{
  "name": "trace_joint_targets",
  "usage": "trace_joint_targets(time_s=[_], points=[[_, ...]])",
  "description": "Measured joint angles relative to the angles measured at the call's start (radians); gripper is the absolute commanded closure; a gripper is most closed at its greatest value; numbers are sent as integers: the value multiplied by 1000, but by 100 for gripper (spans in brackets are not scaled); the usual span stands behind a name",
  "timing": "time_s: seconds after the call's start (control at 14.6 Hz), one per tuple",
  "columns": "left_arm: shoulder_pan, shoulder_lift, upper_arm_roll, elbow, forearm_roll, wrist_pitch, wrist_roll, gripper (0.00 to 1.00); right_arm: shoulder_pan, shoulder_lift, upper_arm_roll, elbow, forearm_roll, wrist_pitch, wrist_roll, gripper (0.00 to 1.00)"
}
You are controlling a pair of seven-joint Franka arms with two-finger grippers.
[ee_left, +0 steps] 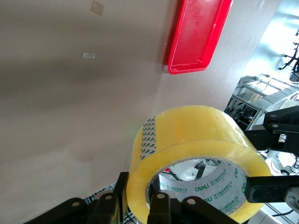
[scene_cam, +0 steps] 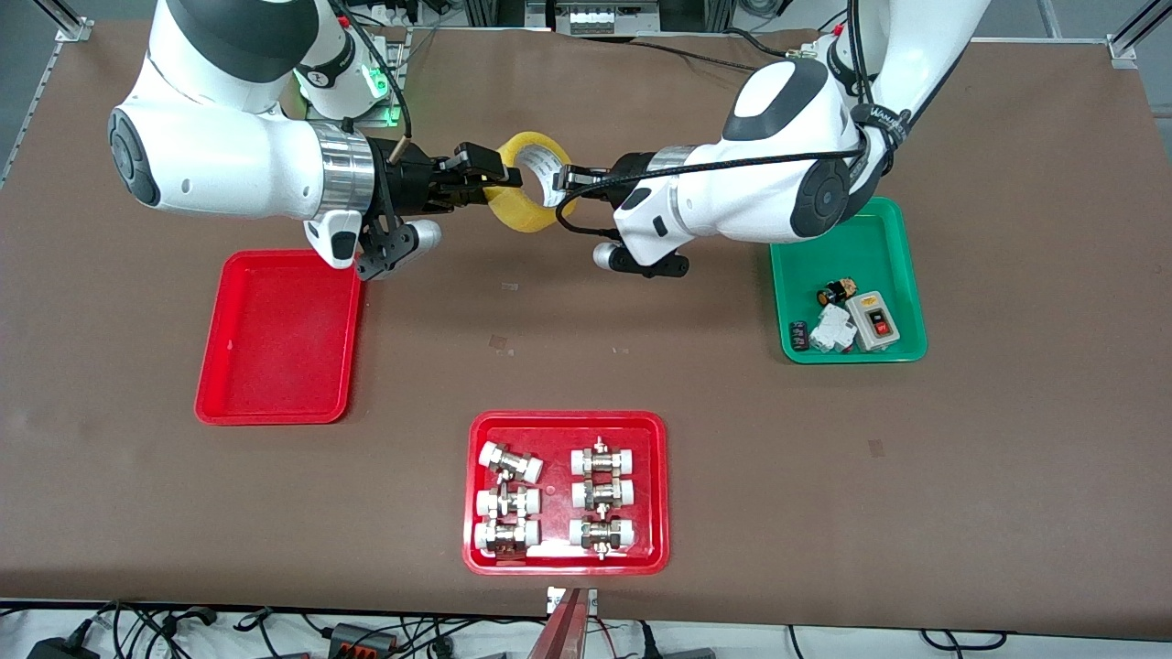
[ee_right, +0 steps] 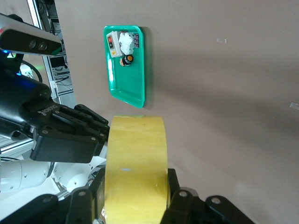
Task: Left arm passes tape to right arm into tray
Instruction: 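Open the left gripper and pull it back from the tape, then lower the tape into the empty red tray with the right gripper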
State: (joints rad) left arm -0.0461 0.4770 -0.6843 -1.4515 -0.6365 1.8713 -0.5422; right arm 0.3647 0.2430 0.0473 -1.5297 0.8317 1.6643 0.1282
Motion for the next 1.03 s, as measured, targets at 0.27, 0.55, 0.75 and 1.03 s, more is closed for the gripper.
trace_joint_targets(time_s=[0.27, 0.55, 0.75, 1.03], points=[[0, 0, 0, 0, 0, -2, -1, 1, 0, 0, 0, 0, 0, -1, 0, 55], [11, -1, -1, 16, -2, -33, -2, 0, 1, 4, -1, -3, -1, -4, 0, 55], [33, -2, 2, 20, 36, -43, -1, 0, 0, 11, -9, -4, -5, -4, -3, 55], [109, -2, 12, 18, 180, -146, 16, 0, -67, 50, -28, -9, -20, -3, -21, 55]])
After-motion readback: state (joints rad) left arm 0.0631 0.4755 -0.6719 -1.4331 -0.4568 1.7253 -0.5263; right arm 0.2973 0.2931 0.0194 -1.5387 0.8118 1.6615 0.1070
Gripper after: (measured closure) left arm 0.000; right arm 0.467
